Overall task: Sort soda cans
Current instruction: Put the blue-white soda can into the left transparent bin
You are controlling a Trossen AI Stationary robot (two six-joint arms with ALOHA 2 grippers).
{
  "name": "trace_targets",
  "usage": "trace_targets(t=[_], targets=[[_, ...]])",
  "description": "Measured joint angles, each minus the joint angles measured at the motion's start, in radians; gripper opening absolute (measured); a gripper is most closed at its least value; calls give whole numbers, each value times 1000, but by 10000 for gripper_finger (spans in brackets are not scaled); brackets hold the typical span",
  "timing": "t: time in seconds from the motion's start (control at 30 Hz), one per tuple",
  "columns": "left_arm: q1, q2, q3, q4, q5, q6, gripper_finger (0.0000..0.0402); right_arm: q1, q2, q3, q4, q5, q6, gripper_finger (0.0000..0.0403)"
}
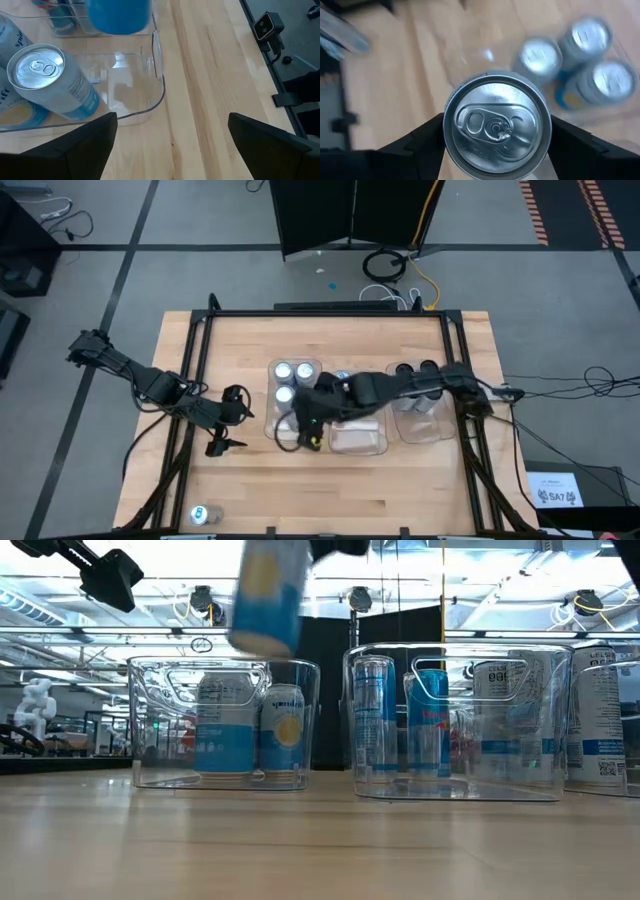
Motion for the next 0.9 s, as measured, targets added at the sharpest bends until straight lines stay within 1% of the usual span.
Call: trace_targets(t=[0.1,0.27,0.37,0.47,0.67,0.8,0.9], targets=[[0,0,0,0,0,0,388,-29,24,0,-56,-7,-10,273],[0,0,0,0,0,0,388,-74,67,0,-28,-18,-54,273],[0,0,0,0,-21,0,388,-104,105,0,-55,-30,-65,273],[0,0,0,0,-27,0,388,-130,141,0,-64,-66,-74,273],[0,0,0,0,-27,0,388,-167,188,0,-52,-73,-97,273],[0,0,0,0,-27,0,388,-189,207,0,-54,-58,-101,273],[0,0,0,0,-27,-1,388,-202,206,0,-52,-26,-98,273]])
